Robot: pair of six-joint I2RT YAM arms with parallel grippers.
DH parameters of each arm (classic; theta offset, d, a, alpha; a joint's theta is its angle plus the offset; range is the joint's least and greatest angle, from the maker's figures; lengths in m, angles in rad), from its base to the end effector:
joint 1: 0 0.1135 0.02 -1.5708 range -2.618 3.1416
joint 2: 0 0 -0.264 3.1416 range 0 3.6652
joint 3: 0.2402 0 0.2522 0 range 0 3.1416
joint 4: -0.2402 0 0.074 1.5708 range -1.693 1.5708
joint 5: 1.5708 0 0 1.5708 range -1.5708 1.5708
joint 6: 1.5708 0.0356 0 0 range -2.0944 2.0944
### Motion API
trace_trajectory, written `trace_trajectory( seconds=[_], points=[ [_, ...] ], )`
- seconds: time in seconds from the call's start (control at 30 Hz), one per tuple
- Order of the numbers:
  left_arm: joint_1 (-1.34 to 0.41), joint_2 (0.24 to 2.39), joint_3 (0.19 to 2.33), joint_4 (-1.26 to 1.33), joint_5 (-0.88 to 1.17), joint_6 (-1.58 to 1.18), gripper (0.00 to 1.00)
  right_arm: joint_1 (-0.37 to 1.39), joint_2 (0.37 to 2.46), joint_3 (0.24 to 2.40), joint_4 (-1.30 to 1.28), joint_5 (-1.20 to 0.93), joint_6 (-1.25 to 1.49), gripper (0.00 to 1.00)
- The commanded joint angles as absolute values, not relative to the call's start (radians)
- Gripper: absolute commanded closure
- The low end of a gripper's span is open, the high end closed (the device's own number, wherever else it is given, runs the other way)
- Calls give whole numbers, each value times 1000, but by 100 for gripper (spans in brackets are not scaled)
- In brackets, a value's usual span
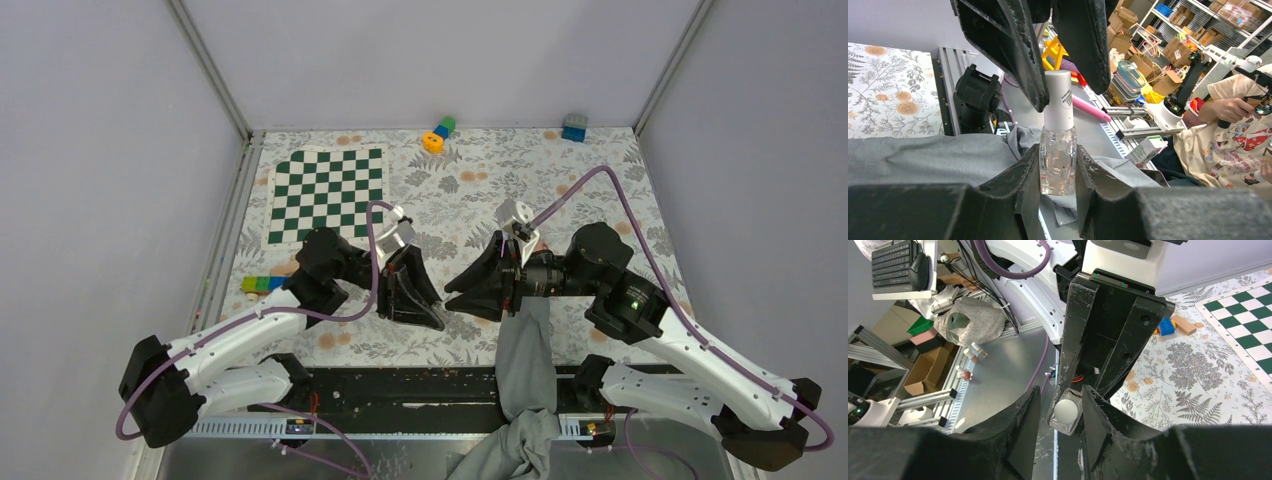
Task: Paint the nails
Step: Screw the nail polish bottle.
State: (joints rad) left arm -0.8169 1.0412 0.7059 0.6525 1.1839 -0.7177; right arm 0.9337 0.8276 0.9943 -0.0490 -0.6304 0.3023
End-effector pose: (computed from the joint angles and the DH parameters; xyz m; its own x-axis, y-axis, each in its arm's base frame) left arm 0.1271 -0.1835 0.3447 -0.4162 0.0807 -0.9057 0.8013 -0.4382 -0.4072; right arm 0.0872 0.1532 0.4198 -0.2303 0.0931 -0.9687 -0.9731 -0.0186 0.2296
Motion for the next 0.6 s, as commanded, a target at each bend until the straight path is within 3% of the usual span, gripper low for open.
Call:
trace_trajectory(
  seconds=[0.0,0.57],
  points=[
    [-818,1017,740,676,1152,-689,100,942,827,996,-38,-644,305,59],
    [-816,1001,740,619,1117,-641,100,945,839,992,-60,-647,301,69]
  ],
)
